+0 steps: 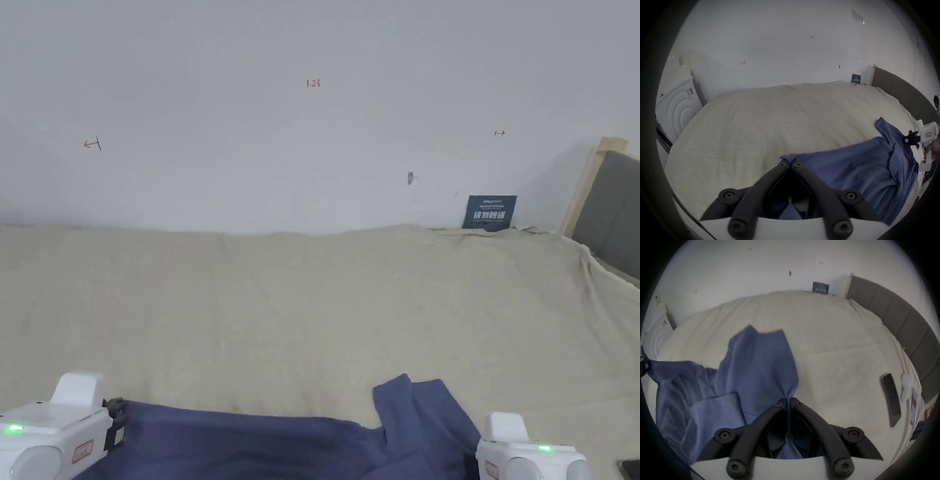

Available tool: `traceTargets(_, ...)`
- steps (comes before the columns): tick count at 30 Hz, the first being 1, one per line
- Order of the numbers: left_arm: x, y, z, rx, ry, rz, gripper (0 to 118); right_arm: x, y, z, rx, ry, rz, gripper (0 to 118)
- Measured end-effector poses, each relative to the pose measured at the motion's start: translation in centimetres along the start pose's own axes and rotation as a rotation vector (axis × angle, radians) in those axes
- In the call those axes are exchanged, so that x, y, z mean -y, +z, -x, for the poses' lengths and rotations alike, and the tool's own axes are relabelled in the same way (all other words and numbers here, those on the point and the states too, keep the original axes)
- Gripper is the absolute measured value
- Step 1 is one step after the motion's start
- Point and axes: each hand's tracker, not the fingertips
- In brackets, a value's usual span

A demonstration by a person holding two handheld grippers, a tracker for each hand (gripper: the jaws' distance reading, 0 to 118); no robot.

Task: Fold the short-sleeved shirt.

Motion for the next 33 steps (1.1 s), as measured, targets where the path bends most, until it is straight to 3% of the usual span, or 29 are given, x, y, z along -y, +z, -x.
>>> traceTargets(2, -0.4, 0.8, 0.2, -0.007, 0.002, -0.015, 0, -0.5, 1.8, -0.5, -0.025, -0.035, -0.057, 2)
traceTargets(9, -2.5, 4.4, 2.1, -0.021, 0.022, -0.086, 0, -3.0, 7.6, -0.3, -0.044, -0.017, -0.214, 2)
traceTargets(19, -7.7, 10.9, 6.6, -0.115, 0.058, -0.212, 0, -10.4, 15.2, 2.6, -0.035, 0.106, -0.431, 2)
traceTargets(33, -17.9, 15.8, 10.8, -0.213, 0.095, -0.351, 0, -24.2, 21.5, 5.7, -0.013, 0.093, -0.62, 2)
